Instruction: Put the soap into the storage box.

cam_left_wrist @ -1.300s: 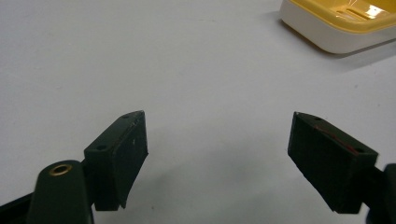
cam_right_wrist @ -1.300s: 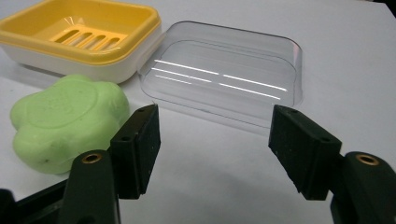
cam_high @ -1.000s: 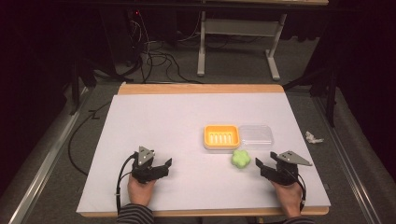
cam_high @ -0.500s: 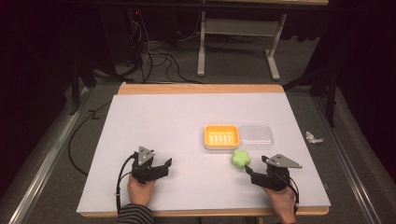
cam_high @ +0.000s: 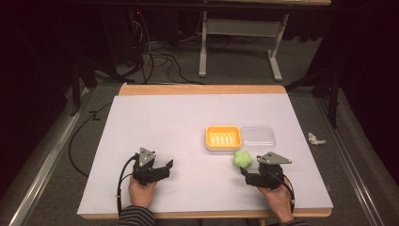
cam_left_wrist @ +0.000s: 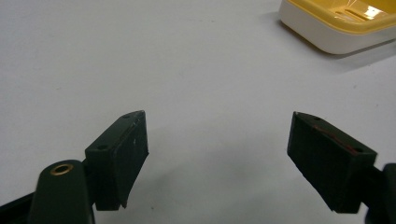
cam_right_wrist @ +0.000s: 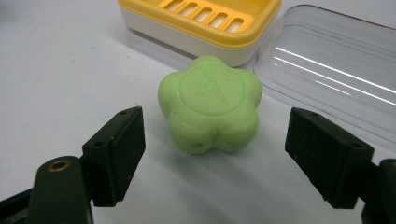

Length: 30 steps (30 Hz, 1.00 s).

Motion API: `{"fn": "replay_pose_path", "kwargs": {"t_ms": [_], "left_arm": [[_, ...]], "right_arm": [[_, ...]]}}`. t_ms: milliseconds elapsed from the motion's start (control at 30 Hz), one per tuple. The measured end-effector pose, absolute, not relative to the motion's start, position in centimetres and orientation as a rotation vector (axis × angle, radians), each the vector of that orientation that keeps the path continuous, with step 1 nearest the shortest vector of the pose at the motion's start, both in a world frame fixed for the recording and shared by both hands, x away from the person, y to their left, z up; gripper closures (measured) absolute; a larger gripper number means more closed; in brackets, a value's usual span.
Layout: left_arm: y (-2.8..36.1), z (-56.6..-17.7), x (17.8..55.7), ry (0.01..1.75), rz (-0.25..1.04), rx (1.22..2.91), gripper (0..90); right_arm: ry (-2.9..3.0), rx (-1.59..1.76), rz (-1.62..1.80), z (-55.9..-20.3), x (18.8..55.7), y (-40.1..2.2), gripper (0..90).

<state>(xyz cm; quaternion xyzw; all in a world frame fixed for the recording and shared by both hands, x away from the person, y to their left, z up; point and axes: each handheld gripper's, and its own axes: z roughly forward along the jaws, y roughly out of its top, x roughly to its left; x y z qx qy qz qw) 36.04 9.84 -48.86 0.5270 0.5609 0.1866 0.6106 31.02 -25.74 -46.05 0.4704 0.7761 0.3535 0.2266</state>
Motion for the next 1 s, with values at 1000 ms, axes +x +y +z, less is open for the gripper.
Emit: {"fn": "replay_pose_path", "kwargs": {"t_ms": [1000], "left_arm": [[9.8, -48.9, 36.2, 1.308, 0.430, 1.219, 21.1]], "right_arm": [[2.284, 1.319, 0.788, -47.1, 35.7, -23.1, 14.5]]}}
